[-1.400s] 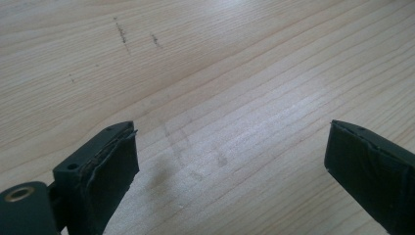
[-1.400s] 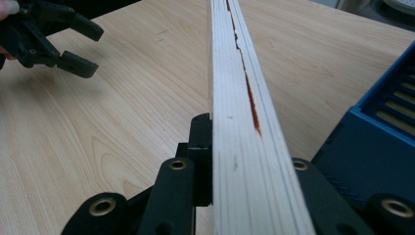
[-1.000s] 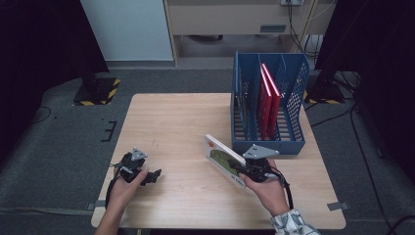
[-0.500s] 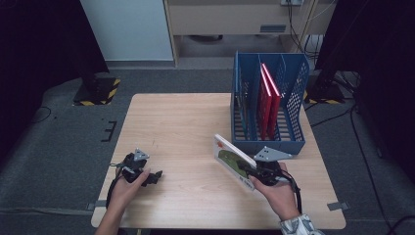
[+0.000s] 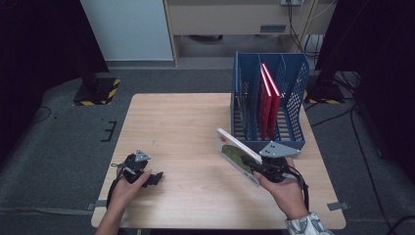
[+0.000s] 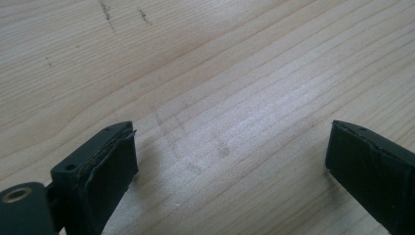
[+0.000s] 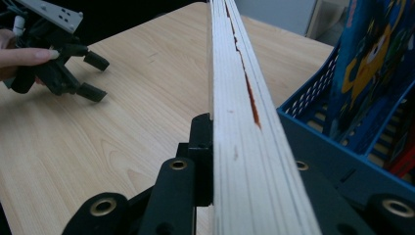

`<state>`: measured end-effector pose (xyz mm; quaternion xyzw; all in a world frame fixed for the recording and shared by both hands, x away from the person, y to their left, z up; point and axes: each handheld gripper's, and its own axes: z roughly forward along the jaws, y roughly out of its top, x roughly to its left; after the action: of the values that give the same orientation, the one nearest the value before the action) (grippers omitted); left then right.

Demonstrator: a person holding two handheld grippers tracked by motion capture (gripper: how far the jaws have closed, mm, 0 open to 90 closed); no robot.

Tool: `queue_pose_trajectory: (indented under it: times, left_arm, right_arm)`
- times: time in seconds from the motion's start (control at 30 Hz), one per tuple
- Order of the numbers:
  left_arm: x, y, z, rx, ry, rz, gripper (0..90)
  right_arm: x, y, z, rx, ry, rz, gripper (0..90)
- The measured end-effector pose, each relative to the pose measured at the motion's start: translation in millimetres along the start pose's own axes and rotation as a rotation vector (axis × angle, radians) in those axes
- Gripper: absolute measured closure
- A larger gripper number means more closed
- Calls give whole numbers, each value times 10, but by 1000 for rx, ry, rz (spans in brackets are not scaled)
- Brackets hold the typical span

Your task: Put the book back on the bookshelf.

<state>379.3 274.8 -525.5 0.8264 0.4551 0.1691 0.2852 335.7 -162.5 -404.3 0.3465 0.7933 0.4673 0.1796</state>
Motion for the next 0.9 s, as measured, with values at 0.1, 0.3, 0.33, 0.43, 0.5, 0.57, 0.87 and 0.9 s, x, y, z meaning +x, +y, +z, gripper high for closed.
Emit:
queue_pose_trajectory:
  times: [0.1, 0.3, 0.33, 0.43, 0.5, 0.57, 0.87, 0.9]
  left_arm:
    - [-4, -7, 12, 5, -8, -3, 36]
    - [0, -15, 11, 4, -10, -9, 33]
    - [-1, -15, 12, 3, -9, -9, 32]
    - [-1, -21, 16, 0, -11, -12, 25]
    - [-2, -27, 18, -4, -10, -15, 20]
    - [1, -30, 15, -3, -10, -12, 19]
    - [-13, -47, 26, -19, -10, -16, 0]
    - [-13, -49, 26, -21, -10, -16, 0]
  right_arm:
    - [-5, 71, -44, -3, -7, -10, 757]
    - [-32, 169, -119, -13, -10, -13, 757]
    - [-36, 182, -129, -11, -13, -16, 757]
    - [-57, 216, -170, -16, -16, -15, 757]
    - [-74, 238, -203, -22, -21, -16, 757]
    - [-94, 256, -234, -27, -33, -17, 756]
    - [-217, 239, -336, -32, -64, 7, 757]
    - [-226, 233, -342, -31, -65, 7, 756]
